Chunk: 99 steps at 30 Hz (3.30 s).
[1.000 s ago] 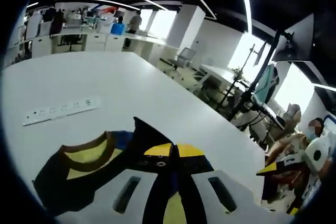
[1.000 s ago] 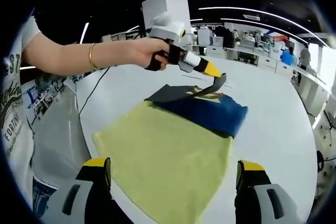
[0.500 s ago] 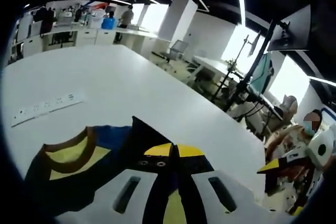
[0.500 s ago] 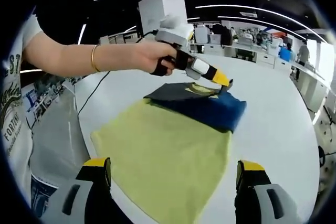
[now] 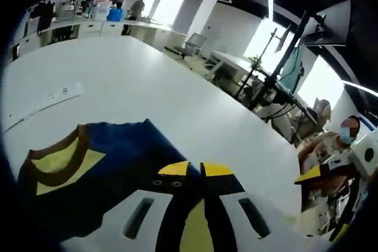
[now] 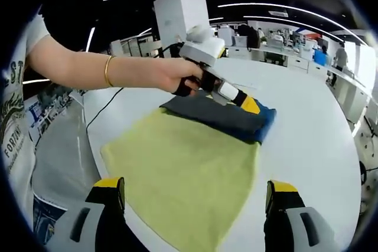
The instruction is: Fold the garment on the visible template until the final outline fits inside the template.
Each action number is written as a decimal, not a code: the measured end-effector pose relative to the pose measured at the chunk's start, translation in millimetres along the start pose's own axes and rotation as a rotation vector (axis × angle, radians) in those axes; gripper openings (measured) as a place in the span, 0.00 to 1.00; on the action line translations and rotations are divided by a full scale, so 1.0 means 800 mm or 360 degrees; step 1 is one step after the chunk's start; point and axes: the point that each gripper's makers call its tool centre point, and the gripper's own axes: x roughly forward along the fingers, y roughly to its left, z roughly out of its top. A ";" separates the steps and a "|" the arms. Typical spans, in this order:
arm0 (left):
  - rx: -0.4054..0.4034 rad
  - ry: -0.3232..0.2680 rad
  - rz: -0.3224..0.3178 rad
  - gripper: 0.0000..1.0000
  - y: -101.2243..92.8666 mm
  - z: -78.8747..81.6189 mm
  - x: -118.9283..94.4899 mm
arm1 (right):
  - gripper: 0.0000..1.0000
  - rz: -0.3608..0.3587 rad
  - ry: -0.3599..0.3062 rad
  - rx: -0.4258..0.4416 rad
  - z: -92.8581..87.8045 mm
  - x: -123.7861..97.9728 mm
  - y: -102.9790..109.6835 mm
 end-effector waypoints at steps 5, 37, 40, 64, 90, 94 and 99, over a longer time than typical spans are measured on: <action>0.0061 0.0034 -0.0008 0.34 -0.003 -0.002 -0.012 | 0.99 0.0014 0.0000 -0.0014 0.002 0.001 0.001; 0.0352 -0.0111 -0.0083 0.99 -0.016 -0.078 -0.209 | 0.99 0.0184 0.0246 -0.0277 -0.017 -0.008 0.015; 0.0387 -0.0051 -0.0078 0.99 -0.017 -0.105 -0.226 | 0.99 0.0197 0.0264 -0.0298 -0.020 -0.008 0.017; 0.0520 0.0231 0.0032 0.90 -0.040 -0.240 -0.314 | 0.85 0.0311 0.0348 -0.0429 -0.049 -0.002 0.042; 0.0513 0.0480 0.0040 0.50 -0.044 -0.318 -0.334 | 0.46 0.0254 0.0551 -0.0549 -0.115 -0.010 0.028; 0.0498 0.0529 0.0049 0.41 -0.046 -0.326 -0.336 | 0.39 0.0255 0.0582 -0.0612 -0.122 -0.009 0.025; 0.0637 0.0639 0.0085 0.35 -0.040 -0.341 -0.341 | 0.35 0.0250 0.0645 -0.0674 -0.131 -0.006 0.020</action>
